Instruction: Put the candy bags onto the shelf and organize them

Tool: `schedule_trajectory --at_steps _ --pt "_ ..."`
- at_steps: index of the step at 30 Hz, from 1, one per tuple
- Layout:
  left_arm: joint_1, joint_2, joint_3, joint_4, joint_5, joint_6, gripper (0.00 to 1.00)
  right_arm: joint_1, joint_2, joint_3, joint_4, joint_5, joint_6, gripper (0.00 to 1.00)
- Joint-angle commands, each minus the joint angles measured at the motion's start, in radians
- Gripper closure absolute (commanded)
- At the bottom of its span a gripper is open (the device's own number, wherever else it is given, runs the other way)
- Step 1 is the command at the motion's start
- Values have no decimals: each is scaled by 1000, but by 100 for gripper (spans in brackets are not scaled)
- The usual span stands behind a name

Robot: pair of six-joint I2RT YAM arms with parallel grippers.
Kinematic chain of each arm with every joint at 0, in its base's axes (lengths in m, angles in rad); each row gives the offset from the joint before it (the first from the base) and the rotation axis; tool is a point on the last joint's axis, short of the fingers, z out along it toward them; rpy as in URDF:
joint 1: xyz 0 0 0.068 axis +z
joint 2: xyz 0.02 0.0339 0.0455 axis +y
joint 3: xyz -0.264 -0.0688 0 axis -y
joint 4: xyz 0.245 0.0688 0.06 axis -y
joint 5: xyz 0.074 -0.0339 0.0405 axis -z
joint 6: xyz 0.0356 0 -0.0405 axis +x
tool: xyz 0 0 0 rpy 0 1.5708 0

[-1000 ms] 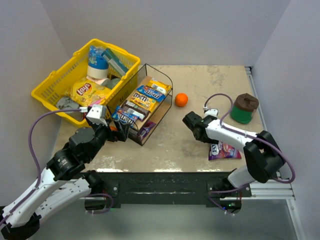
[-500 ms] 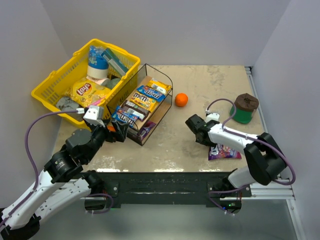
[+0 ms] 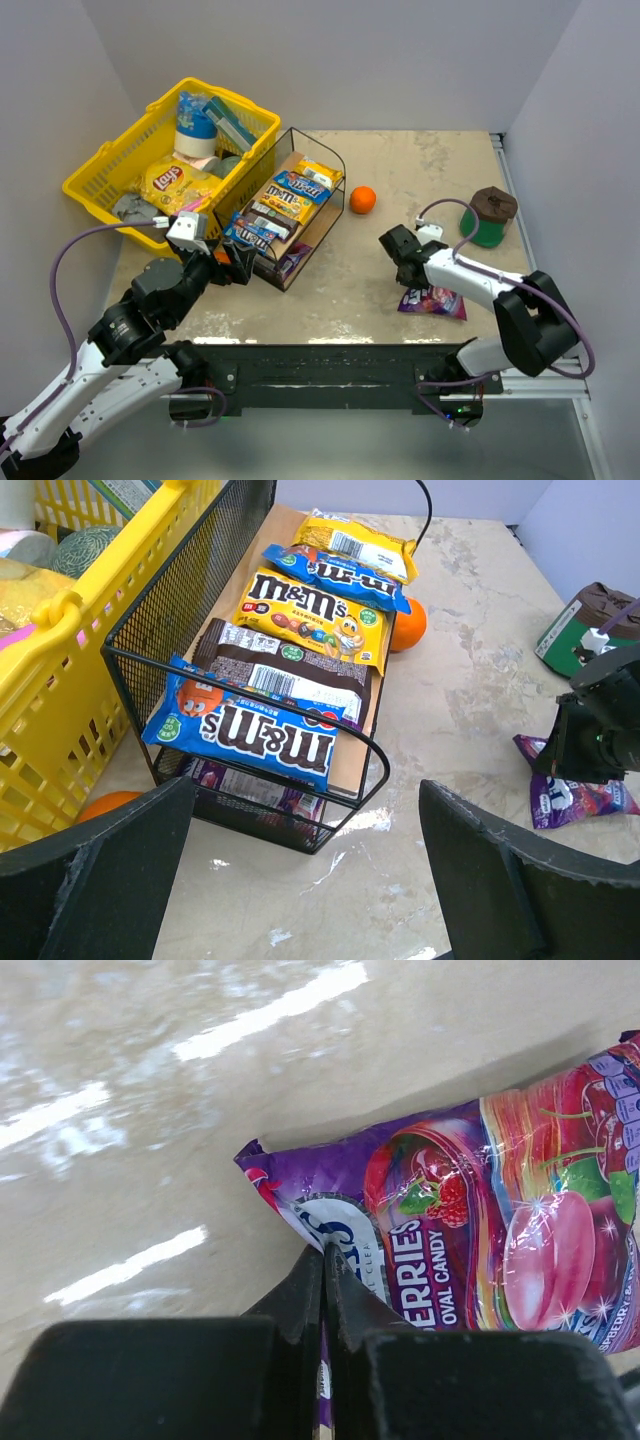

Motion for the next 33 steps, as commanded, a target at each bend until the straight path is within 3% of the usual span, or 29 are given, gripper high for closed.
schedule_trajectory --at_steps 1,5,10,13,14,17,18,24,28,33 --pt "-3 3 16 18 -5 13 1 4 -80 40 156 -199 -23 100" --pt "-2 9 19 19 -5 14 1 6 -118 70 254 -366 3 100" --pt "-2 9 19 21 -5 14 0 7 -22 177 377 -495 35 96" --pt "-2 8 24 16 -10 16 1 6 64 257 431 -547 6 74" --pt "-2 9 25 13 -10 16 1 6 81 282 420 -539 3 57" --pt "-3 3 33 2 -17 13 1 1 100 328 374 -481 -11 38" --pt "-2 2 36 2 -19 13 1 0 95 327 376 -472 -9 36" --pt "-2 2 37 1 -22 14 0 -91 14 210 371 -460 -12 34" --pt "-2 8 40 2 -22 19 0 -206 -107 27 397 -476 -6 34" --pt "-2 23 34 15 -10 20 0 -240 -229 -72 368 -449 -26 33"
